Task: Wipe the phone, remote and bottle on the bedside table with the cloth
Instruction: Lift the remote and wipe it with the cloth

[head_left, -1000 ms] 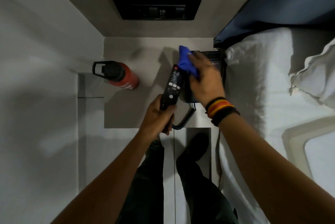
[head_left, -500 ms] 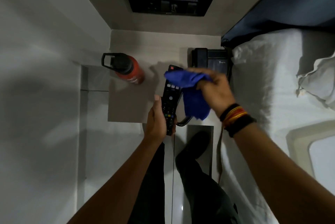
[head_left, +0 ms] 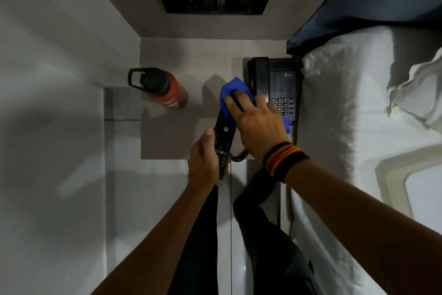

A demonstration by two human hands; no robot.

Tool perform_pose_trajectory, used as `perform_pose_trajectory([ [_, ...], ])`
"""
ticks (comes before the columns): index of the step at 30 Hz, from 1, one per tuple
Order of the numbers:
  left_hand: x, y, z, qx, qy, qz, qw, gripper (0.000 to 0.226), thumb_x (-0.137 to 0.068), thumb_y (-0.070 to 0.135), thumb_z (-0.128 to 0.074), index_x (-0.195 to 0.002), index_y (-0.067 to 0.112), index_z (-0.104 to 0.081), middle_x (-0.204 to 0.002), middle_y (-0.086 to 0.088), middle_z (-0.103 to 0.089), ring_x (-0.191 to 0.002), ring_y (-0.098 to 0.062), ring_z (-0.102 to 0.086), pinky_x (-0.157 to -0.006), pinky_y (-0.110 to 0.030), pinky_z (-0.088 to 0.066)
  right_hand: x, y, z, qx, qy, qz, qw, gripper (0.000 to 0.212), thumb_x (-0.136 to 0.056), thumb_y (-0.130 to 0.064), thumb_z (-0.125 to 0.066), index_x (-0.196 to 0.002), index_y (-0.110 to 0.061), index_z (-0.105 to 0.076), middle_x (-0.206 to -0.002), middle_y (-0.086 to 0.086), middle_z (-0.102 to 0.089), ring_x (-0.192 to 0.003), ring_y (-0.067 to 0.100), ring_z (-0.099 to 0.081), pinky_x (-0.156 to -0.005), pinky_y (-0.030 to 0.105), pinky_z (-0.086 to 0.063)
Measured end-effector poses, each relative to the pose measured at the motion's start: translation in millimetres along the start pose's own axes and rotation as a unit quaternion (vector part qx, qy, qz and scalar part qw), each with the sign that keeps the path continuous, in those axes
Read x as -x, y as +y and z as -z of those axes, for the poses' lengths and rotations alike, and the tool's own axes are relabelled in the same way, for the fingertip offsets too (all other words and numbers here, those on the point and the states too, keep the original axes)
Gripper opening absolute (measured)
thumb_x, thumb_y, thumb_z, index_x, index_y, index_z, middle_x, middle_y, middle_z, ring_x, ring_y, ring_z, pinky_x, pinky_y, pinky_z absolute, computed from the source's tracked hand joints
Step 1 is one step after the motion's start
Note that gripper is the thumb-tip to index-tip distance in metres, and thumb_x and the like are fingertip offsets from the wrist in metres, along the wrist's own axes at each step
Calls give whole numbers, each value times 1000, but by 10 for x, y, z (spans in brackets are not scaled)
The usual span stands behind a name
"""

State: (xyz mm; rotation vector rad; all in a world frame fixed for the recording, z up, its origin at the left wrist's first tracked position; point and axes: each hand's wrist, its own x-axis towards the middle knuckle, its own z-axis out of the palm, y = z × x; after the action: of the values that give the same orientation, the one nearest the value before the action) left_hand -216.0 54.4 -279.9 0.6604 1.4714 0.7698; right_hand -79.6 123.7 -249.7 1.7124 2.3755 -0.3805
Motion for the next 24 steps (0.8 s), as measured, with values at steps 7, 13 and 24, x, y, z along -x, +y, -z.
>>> perform_pose_trajectory([
  [7, 86, -96, -154, 21, 7, 37, 999, 82, -101, 72, -25, -94, 1, -65, -63, -16, -62, -45, -22, -57, -42, -27, -46, 101, 108, 7, 18, -7, -12, 1000, 72, -85, -13, -63, -150, -20, -34, -144, 11, -47, -109, 33, -54, -95, 51, -47],
  [13, -172, 43, -29, 17, 66, 54, 996, 93, -93, 85, -20, -103, 6, -69, -71, -11, -70, -63, -37, -70, -59, -42, -59, 243, 381, -169, -71, -56, -120, 989, 53, -85, -12, -58, -135, -28, -57, -147, 2, -49, -119, 35, -50, -100, 51, -46],
  [24, -354, 275, -130, -22, -5, 24, 999, 99, -88, 88, -15, -106, 10, -73, -90, -27, -76, -73, -35, -75, -62, -44, -63, -225, -35, 67, -217, -27, -108, 970, 74, -92, -6, -52, -156, -30, -24, -166, 1, -22, -130, 37, -39, -109, 46, -43],
])
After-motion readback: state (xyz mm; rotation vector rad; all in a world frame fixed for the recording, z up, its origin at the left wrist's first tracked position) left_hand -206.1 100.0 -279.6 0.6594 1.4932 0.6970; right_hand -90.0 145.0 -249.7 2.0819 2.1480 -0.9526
